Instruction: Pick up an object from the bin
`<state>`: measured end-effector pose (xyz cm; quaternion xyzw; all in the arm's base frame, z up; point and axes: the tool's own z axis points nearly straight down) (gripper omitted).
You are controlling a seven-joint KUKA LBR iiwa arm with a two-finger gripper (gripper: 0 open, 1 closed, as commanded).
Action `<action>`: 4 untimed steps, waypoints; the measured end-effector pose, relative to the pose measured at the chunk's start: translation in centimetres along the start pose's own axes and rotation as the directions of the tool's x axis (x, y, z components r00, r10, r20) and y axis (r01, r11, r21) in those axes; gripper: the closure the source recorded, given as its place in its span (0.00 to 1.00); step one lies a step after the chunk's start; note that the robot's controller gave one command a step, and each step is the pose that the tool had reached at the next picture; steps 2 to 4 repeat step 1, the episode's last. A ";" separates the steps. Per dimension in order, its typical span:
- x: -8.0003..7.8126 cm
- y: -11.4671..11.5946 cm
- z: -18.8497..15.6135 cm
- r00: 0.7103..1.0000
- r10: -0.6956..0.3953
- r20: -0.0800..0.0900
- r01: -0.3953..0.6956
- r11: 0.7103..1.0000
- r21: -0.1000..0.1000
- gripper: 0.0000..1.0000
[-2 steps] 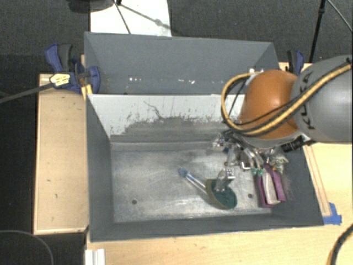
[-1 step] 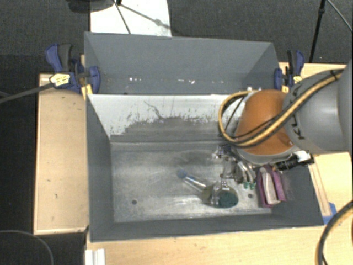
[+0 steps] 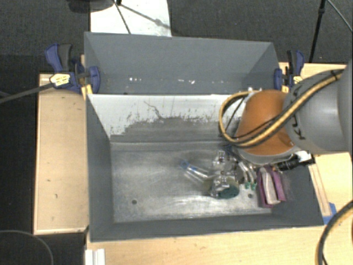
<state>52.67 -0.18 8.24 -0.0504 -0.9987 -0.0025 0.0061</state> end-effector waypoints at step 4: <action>-1.4 -1.2 -14.1 0.997 -0.073 0.023 0.073 0.997 0.005 1.00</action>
Offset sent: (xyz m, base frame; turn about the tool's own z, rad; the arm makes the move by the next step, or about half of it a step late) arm 0.0125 -0.0133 0.1360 -0.0743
